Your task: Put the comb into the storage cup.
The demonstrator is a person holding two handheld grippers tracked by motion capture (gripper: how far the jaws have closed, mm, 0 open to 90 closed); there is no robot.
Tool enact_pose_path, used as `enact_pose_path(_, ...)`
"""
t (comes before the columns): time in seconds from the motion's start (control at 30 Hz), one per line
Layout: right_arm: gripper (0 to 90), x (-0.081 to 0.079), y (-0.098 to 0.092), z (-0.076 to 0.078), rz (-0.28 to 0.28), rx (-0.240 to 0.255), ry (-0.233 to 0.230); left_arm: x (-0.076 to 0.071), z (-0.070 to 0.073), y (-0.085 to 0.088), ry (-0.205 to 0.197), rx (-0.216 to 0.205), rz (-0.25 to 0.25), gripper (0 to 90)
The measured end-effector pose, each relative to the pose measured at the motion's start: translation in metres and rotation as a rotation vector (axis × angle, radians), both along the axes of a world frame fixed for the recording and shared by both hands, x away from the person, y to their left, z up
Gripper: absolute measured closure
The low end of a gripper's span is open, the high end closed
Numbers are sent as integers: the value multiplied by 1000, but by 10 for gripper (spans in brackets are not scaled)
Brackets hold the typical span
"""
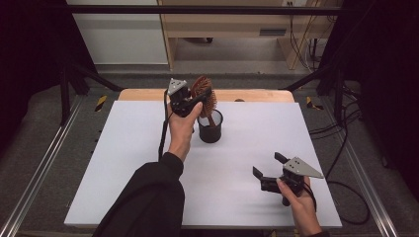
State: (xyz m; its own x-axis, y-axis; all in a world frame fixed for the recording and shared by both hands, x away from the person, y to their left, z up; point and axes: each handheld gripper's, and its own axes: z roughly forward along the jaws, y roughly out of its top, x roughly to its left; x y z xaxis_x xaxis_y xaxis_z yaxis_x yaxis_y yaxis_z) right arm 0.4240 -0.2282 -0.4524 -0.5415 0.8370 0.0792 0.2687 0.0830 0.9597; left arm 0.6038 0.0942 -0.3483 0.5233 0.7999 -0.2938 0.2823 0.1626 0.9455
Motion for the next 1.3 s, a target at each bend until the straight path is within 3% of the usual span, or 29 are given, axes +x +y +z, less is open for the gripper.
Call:
enact_pose_path(0.87, 37, 0, 0, -1, 3, 2, 4, 6, -9, -3, 18, -8, 4, 502)
enact_pose_path(1.3, 37, 0, 0, -1, 6, 4, 8, 6, -11, -5, 11, 11, -6, 498)
